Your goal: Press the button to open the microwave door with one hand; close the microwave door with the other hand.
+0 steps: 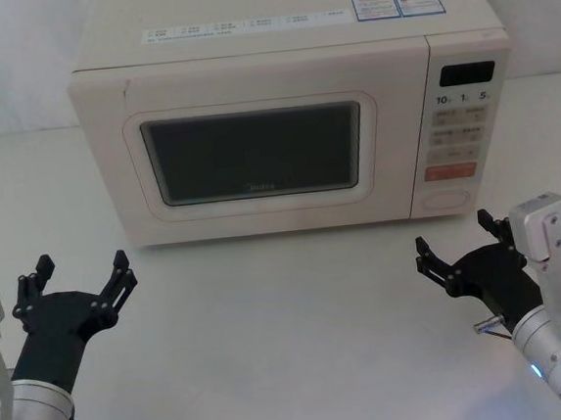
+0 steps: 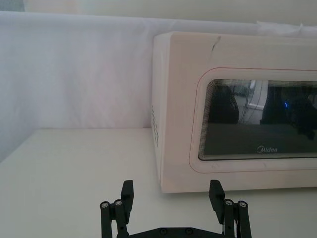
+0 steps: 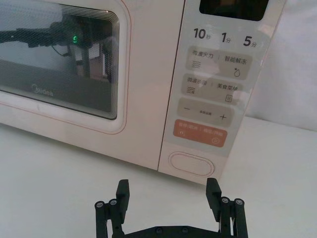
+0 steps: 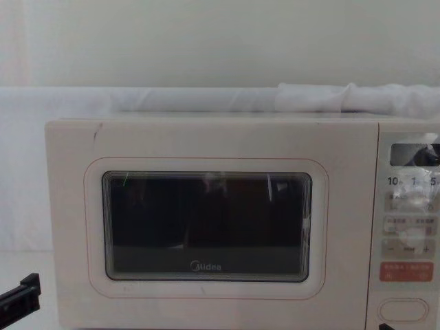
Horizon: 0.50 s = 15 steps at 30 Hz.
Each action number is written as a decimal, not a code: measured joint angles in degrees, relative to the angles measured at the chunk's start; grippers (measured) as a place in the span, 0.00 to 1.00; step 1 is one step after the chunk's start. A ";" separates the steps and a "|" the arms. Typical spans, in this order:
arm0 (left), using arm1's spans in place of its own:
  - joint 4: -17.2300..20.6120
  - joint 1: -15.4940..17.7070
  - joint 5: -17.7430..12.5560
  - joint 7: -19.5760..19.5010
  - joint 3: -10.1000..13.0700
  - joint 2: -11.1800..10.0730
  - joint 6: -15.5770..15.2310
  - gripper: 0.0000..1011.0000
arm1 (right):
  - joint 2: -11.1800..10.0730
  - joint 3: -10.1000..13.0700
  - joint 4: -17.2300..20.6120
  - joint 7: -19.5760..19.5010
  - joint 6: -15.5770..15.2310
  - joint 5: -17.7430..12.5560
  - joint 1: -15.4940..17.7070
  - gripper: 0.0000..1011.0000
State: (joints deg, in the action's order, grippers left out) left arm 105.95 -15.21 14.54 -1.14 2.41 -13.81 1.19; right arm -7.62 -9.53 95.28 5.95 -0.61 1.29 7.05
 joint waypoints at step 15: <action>0.00 0.00 0.00 0.00 0.00 0.00 0.00 0.99 | 0.00 0.00 0.00 0.00 0.00 0.00 0.00 0.99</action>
State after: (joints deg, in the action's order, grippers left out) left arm 105.95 -15.21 14.54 -1.14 2.41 -13.80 1.19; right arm -7.62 -9.53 95.28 5.95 -0.61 1.29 7.05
